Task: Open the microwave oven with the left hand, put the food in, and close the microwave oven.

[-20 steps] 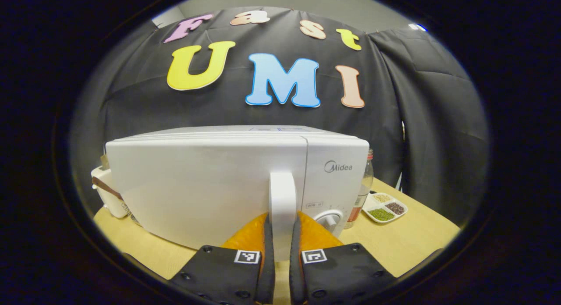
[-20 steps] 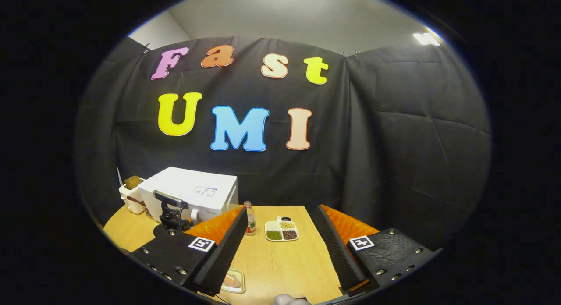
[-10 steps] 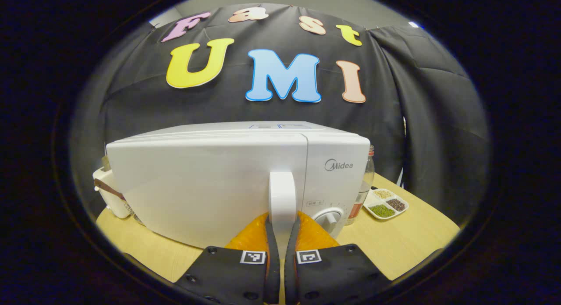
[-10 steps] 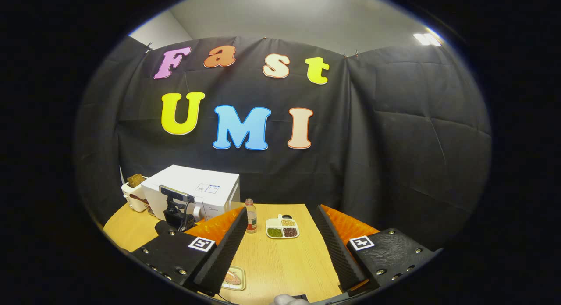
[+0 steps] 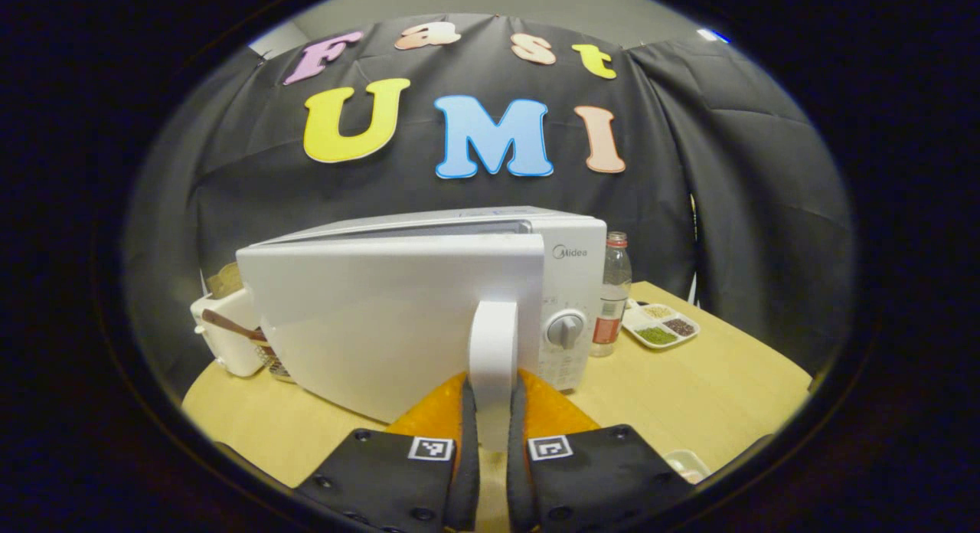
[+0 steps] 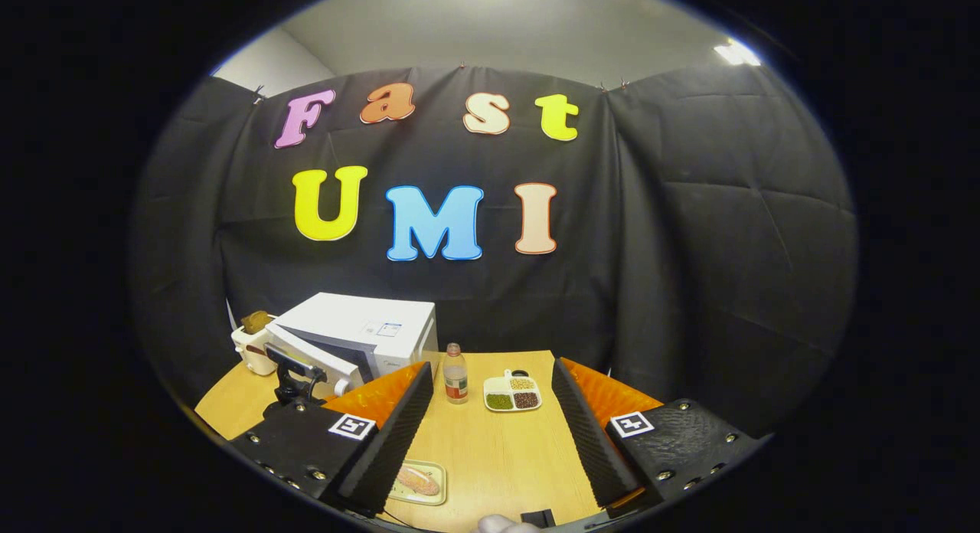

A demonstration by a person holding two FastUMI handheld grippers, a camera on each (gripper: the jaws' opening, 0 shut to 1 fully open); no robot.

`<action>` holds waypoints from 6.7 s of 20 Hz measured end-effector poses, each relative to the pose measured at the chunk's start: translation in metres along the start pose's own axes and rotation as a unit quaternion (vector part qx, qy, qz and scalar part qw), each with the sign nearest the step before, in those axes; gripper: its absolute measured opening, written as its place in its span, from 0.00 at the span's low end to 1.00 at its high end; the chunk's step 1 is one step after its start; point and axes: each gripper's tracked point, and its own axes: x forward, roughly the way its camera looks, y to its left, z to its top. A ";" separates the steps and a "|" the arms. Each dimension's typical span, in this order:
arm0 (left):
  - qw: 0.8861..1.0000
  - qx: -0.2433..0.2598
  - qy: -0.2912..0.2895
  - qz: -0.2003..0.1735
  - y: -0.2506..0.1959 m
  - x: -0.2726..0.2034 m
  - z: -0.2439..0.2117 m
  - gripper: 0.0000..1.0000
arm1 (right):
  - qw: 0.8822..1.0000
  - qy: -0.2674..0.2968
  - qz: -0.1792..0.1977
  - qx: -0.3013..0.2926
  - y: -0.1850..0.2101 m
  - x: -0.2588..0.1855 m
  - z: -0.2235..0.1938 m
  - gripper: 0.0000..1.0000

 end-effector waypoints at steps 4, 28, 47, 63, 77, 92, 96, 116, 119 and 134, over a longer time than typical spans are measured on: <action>0.998 0.016 -0.005 0.060 0.031 -0.008 0.004 0.76 | 1.000 -0.003 0.014 -0.004 0.007 -0.003 0.002 0.96; 0.986 0.026 0.019 0.166 0.194 -0.210 -0.056 0.97 | 0.980 0.041 0.197 0.004 0.155 -0.008 -0.050 0.96; 0.969 0.026 0.011 0.247 0.267 -0.298 -0.041 0.97 | 0.969 0.075 0.227 -0.066 0.166 0.004 -0.128 0.96; 0.981 0.026 -0.113 0.155 0.099 -0.341 0.168 1.00 | 0.916 0.261 0.277 -0.125 0.125 0.073 -0.373 0.96; 0.978 0.053 -0.113 0.167 0.079 -0.340 0.207 0.96 | 0.901 0.279 0.315 -0.103 0.150 0.108 -0.407 0.80; 0.981 0.044 -0.105 0.159 0.143 -0.316 0.188 1.00 | 0.897 0.276 0.343 0.039 0.212 0.100 -0.294 0.64; 0.983 0.048 -0.093 0.152 0.172 -0.306 0.175 1.00 | 0.901 0.244 0.341 0.110 0.269 0.129 -0.242 0.66; 0.990 0.040 -0.082 0.104 0.284 -0.222 0.123 0.98 | 0.961 0.077 0.084 0.253 0.409 0.381 -0.215 0.66; 0.991 0.039 -0.077 0.101 0.290 -0.214 0.115 0.95 | 0.963 0.071 0.059 0.255 0.411 0.396 -0.228 0.66; 0.990 0.040 -0.088 0.101 0.284 -0.213 0.122 1.00 | 0.982 0.068 0.030 0.175 0.359 0.353 -0.207 0.98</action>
